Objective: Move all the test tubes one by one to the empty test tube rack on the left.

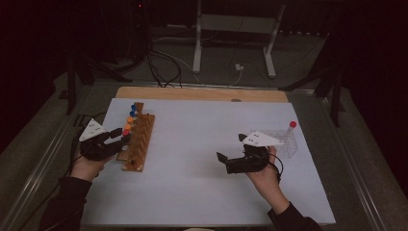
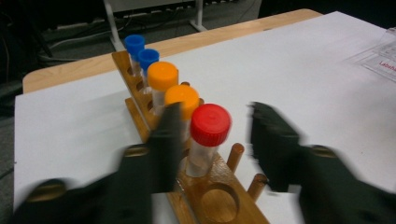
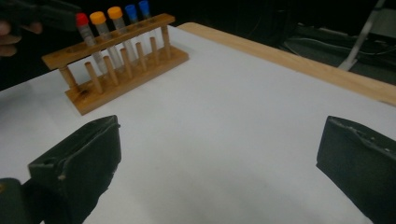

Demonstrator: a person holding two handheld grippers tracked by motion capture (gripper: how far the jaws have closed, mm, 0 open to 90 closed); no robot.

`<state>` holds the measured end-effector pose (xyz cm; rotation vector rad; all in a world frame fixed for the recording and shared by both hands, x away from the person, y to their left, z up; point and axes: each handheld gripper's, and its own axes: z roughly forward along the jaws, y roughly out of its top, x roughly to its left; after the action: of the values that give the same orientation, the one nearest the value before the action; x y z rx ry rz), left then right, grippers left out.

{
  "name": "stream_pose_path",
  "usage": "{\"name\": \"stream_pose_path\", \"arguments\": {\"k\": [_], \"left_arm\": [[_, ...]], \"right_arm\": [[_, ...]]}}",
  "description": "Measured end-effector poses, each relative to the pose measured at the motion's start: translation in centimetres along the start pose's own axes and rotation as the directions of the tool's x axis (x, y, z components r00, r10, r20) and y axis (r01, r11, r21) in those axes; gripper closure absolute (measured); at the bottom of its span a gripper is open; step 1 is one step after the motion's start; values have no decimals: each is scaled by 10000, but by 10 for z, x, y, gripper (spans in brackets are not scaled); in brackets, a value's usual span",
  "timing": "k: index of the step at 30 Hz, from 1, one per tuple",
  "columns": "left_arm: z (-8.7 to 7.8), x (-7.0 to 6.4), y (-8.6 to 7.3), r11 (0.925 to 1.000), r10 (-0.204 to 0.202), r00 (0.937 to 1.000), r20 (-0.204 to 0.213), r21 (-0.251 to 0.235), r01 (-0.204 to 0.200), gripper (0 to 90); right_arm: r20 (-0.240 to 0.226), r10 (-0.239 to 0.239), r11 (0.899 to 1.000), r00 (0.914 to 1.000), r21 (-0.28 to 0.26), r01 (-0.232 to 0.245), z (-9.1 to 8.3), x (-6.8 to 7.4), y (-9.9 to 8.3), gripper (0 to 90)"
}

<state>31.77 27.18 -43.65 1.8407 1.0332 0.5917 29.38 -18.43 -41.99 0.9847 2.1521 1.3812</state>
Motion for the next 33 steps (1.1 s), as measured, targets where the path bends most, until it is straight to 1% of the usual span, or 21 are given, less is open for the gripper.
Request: {"name": "stream_pose_path", "arguments": {"k": [1, 5, 7, 8, 10, 11, 13, 16, 18, 19, 20, 21, 22, 23, 25, 26, 27, 28, 29, 31, 33], "left_arm": [[-2, -2, 1, 10000, 32, 10000, -49, -18, -32, 397], [-8, -14, 7, 9998, -19, 9994, 342, -220, 27, 187], [-9, -20, 9, 9995, -43, 9979, 646, -307, 63, 138], [-9, -23, 10, 9996, 30, 9971, 763, -294, -8, 90], [-9, -30, 12, 9995, 149, 9944, 1048, -307, -118, 50], [-9, -33, 12, 9993, 175, 9933, 1141, -350, -136, 23], [-7, -38, 13, 9989, 261, 9908, 1326, -414, -208, 17], [-4, -46, 13, 9982, 402, 9867, 1576, -497, -328, 15], [-2, -51, 13, 9978, 521, 9836, 1725, -485, -444, 15], [-2, -53, 13, 9974, 590, 9830, 1741, -507, -509, 15], [-1, -55, 13, 9975, 604, 9807, 1861, -486, -522, 15], [-1, -57, 13, 9973, 638, 9798, 1897, -476, -558, 15], [0, -58, 13, 9970, 681, 9793, 1907, -503, -595, 15], [0, -58, 13, 9970, 693, 9770, 2017, -487, -607, 15], [0, -60, 13, 9967, 734, 9766, 2020, -485, -648, 15], [0, -60, 13, 9970, 702, 9748, 2116, -480, -614, 15], [0, -61, 13, 9969, 715, 9749, 2110, -480, -627, 15], [1, -61, 13, 9970, 694, 9744, 2138, -493, -602, 15], [1, -62, 13, 9970, 692, 9728, 2209, -479, -601, 15], [2, -63, 13, 9970, 721, 9727, 2207, -443, -639, 15], [2, -63, 13, 9970, 725, 9735, 2169, -426, -648, 15]], "right_arm": [[89, 43, 10000, 10000, -81, -43, -2, -2, 1, 0], [557, 245, 9989, 9981, -422, -222, -17, -18, 7, 0], [884, 200, 9990, 9959, -428, -162, -25, -28, 10, 0], [1080, 197, 9988, 9940, -464, -148, -30, -35, 11, 0], [1489, 405, 9978, 9880, -580, -322, -38, -52, 11, 0], [1808, 558, 9971, 9819, -612, -454, -42, -60, 10, 0], [2321, 840, 9955, 9691, -619, -715, -48, -77, 6, 0], [3059, 1168, 9930, 9449, -513, -1061, -54, -98, -1, 0], [3482, 1331, 9911, 9279, -483, -1240, -57, -109, -5, 36], [3767, 1321, 9912, 9169, -440, -1248, -58, -114, -8, 38], [3957, 1401, 9900, 9076, -418, -1346, -59, -119, -11, 38], [4026, 1554, 9875, 9021, -399, -1523, -59, -124, -13, 38], [4210, 1623, 9862, 8924, -391, -1609, -60, -128, -16, 39], [4374, 1658, 9852, 8838, -340, -1680, -61, -132, -19, 51], [4645, 1706, 9834, 8690, -248, -1799, -61, -139, -24, 62], [4764, 1789, 9811, 8609, -208, -1924, -61, -142, -27, 73], [4846, 1818, 9794, 8556, -113, -2017, -60, -145, -29, 93], [4897, 1845, 9783, 8522, -81, -2071, -59, -148, -32, 143], [4965, 1884, 9767, 8474, -44, -2145, -58, -150, -35, 160], [5122, 1936, 9720, 8368, 154, -2343, -53, -155, -40, 183], [5161, 1960, 9681, 8338, 337, -2484, -49, -159, -44, 266]]}}
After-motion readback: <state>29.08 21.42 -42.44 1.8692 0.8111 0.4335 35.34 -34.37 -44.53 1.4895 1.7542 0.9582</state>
